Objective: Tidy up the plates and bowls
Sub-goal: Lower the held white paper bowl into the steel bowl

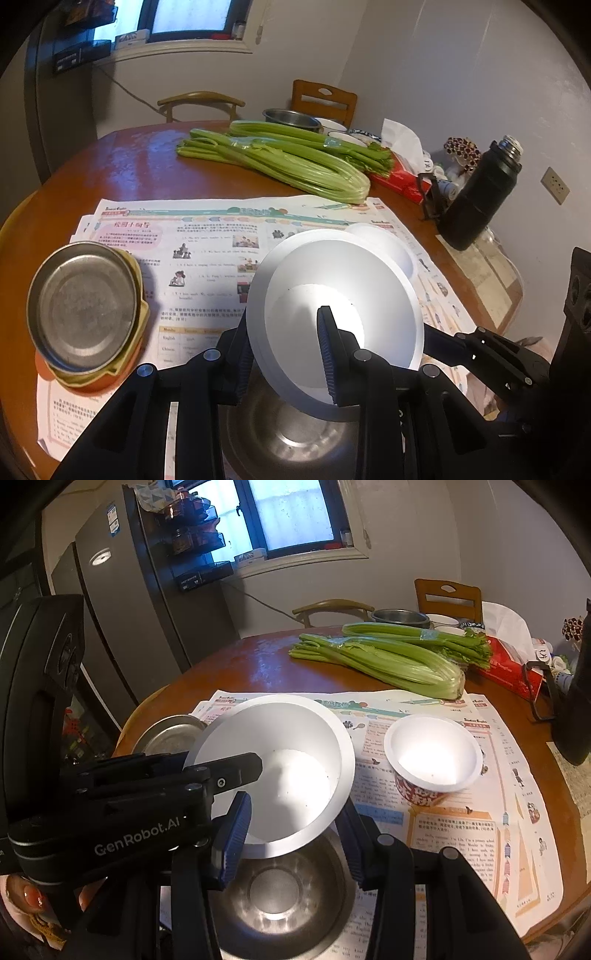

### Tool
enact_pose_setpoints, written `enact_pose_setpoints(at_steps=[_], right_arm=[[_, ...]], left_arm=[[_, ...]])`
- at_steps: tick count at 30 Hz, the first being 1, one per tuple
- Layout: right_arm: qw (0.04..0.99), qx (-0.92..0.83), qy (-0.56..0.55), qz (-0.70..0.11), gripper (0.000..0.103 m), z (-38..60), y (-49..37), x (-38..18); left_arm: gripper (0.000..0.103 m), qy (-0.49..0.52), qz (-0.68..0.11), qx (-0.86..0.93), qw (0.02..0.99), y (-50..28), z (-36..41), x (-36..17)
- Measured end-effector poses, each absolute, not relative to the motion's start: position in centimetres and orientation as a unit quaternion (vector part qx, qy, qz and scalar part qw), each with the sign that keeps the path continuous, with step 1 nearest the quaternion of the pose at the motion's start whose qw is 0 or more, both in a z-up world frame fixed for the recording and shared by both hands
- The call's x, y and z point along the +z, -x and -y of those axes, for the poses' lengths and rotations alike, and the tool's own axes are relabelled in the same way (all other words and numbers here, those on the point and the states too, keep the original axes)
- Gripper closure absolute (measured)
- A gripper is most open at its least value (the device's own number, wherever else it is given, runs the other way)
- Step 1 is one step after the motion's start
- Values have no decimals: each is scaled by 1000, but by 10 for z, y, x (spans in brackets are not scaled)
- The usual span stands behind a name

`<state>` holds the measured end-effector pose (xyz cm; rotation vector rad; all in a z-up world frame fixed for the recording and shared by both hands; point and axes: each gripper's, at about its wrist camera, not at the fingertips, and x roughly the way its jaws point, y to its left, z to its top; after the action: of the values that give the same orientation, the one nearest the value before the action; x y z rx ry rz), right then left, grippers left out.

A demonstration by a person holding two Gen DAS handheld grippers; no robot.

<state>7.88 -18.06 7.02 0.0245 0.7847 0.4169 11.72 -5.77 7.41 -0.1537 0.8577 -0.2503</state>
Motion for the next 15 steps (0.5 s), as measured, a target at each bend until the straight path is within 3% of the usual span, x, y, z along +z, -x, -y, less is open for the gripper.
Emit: enact_pose_setpoints(at_steps=[15], right_arm=[[893,211,-6,-397,56,188,-48,58]], left_arm=[[71,81,-429,-124,891,-86,63,57]])
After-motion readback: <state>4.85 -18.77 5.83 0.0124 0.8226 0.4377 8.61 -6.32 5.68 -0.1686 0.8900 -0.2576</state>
